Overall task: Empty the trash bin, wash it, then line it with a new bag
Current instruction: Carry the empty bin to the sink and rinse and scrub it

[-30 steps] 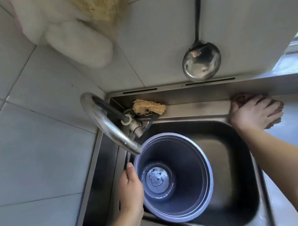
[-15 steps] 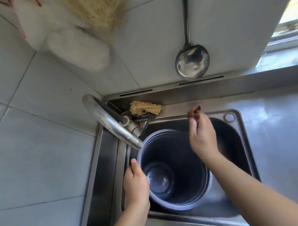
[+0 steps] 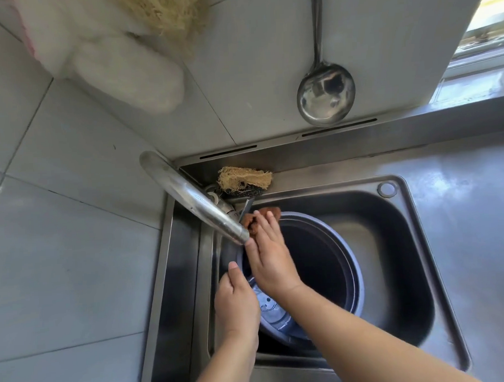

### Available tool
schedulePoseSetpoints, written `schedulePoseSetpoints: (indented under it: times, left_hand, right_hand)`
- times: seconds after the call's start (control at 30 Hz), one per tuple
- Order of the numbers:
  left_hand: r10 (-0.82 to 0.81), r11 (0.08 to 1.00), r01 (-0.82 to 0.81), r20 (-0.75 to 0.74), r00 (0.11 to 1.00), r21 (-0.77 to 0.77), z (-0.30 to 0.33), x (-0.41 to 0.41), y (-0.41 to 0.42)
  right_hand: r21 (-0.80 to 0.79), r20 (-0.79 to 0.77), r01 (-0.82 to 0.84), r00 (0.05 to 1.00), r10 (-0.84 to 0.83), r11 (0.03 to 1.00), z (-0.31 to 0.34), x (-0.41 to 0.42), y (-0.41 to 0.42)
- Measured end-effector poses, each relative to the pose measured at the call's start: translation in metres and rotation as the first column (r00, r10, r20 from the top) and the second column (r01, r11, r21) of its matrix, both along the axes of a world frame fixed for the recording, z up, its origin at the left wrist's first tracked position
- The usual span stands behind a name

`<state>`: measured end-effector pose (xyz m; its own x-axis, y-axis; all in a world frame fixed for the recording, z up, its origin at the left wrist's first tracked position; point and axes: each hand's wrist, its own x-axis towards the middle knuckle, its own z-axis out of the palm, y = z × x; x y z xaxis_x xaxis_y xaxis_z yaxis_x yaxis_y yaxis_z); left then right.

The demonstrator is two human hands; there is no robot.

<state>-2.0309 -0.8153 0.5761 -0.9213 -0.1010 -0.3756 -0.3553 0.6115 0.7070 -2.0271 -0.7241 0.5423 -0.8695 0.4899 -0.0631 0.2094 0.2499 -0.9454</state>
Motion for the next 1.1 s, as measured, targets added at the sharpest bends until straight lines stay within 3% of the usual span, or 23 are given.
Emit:
schedulePoseSetpoints:
  times: [0.1, 0.2, 0.23, 0.3, 0.37, 0.43, 0.6, 0.67, 0.8, 0.9, 1.0, 1.1]
  left_hand:
    - [0.012, 0.997, -0.015, 0.043, 0.999, 0.077, 0.003, -0.002, 0.002]
    - [0.018, 0.992, -0.025, 0.062, 0.998, 0.122, 0.006, -0.001, 0.003]
    - [0.02, 0.992, -0.028, 0.062, 0.998, 0.127, 0.006, 0.001, 0.004]
    - [0.023, 0.993, -0.028, 0.047, 0.999, 0.115, 0.006, 0.003, 0.005]
    - [0.011, 0.996, -0.014, 0.035, 0.999, 0.091, 0.007, 0.005, 0.007]
    - [0.004, 0.996, -0.008, 0.048, 0.999, 0.09, 0.008, 0.005, 0.009]
    - [0.037, 0.997, -0.039, 0.041, 0.998, 0.07, 0.006, 0.0, 0.007]
    - [0.012, 0.999, -0.013, 0.017, 1.0, 0.049, 0.006, -0.003, 0.005]
    - [-0.096, 0.995, 0.096, -0.027, 0.995, -0.003, 0.006, 0.001, 0.003]
    - [-0.121, 0.992, 0.119, -0.05, 0.991, -0.034, 0.005, 0.01, 0.003]
    - [-0.129, 0.99, 0.123, -0.093, 0.987, -0.067, 0.004, 0.007, 0.0]
    - [-0.172, 0.98, 0.159, -0.121, 0.978, -0.116, 0.004, -0.001, -0.003]
  right_hand:
    - [-0.248, -0.06, -0.005, 0.998, -0.01, 0.969, 0.018, 0.004, -0.011]
    - [-0.528, -0.083, 0.053, 0.99, -0.114, 0.847, 0.028, 0.012, -0.019]
    - [-0.632, -0.038, 0.084, 0.99, -0.139, 0.771, 0.029, 0.015, -0.022]
    - [-0.836, 0.114, 0.182, 0.98, -0.161, 0.518, 0.032, 0.016, -0.021]
    - [-0.919, 0.235, 0.274, 0.958, -0.163, 0.282, 0.035, 0.008, -0.011]
    - [-0.915, 0.311, 0.336, 0.94, -0.141, 0.224, 0.04, -0.002, 0.001]
    - [-0.865, 0.31, 0.238, 0.946, 0.096, 0.441, 0.04, 0.011, -0.006]
    - [-0.875, 0.267, 0.162, 0.948, 0.176, 0.456, 0.034, 0.029, -0.009]
    - [-0.801, 0.267, 0.069, 0.93, 0.252, 0.595, 0.029, 0.06, -0.005]
    - [-0.795, 0.227, -0.026, 0.914, 0.337, 0.606, 0.034, 0.076, 0.004]
    - [-0.769, 0.244, -0.195, 0.791, 0.561, 0.609, 0.04, 0.093, 0.005]
    - [-0.66, 0.383, -0.309, 0.646, 0.66, 0.685, 0.041, 0.103, 0.006]
